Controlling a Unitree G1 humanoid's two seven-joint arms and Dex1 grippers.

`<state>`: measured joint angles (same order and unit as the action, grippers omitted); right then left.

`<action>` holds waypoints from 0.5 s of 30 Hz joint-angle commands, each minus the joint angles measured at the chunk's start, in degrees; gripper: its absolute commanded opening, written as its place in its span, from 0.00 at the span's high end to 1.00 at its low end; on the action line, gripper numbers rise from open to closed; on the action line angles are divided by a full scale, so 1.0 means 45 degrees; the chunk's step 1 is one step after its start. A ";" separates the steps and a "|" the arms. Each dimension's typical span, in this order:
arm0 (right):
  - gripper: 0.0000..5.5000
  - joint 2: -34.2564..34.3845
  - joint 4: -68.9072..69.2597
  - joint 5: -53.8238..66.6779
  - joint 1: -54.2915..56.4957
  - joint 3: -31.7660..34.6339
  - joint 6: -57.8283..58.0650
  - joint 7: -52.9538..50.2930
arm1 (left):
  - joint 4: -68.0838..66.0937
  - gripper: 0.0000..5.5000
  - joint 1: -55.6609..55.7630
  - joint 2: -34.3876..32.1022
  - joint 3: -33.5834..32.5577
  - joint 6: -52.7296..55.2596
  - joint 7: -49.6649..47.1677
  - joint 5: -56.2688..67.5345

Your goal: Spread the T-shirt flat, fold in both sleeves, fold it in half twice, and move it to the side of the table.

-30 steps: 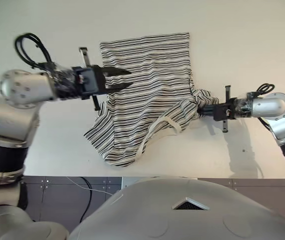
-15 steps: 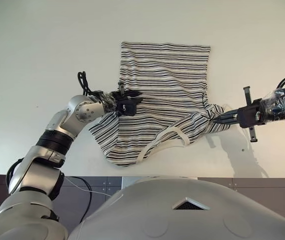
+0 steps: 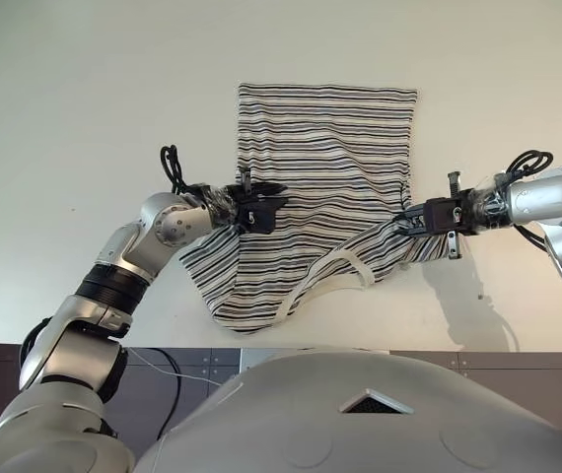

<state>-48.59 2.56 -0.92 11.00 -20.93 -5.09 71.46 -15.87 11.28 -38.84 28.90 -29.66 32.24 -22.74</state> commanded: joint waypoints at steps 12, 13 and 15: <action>0.98 -0.0222 -0.0022 0.0958 -0.0429 0.0565 0.0551 0.0576 | -0.0741 0.81 -0.0733 -0.0164 0.0527 0.0400 0.0636 -0.0745; 0.98 -0.0370 0.0344 0.1551 -0.0436 0.0840 0.0980 0.0838 | -0.0807 0.81 -0.0734 -0.0173 0.0518 0.0399 0.0591 -0.0777; 0.98 -0.1127 0.1067 0.2523 -0.0719 0.1222 0.1585 0.1805 | -0.0942 0.81 -0.0757 -0.0189 0.0510 0.0428 0.0485 -0.0870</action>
<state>-49.40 3.61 6.09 8.65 -17.93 -0.77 75.29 -15.96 11.26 -38.81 28.89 -29.75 32.23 -22.79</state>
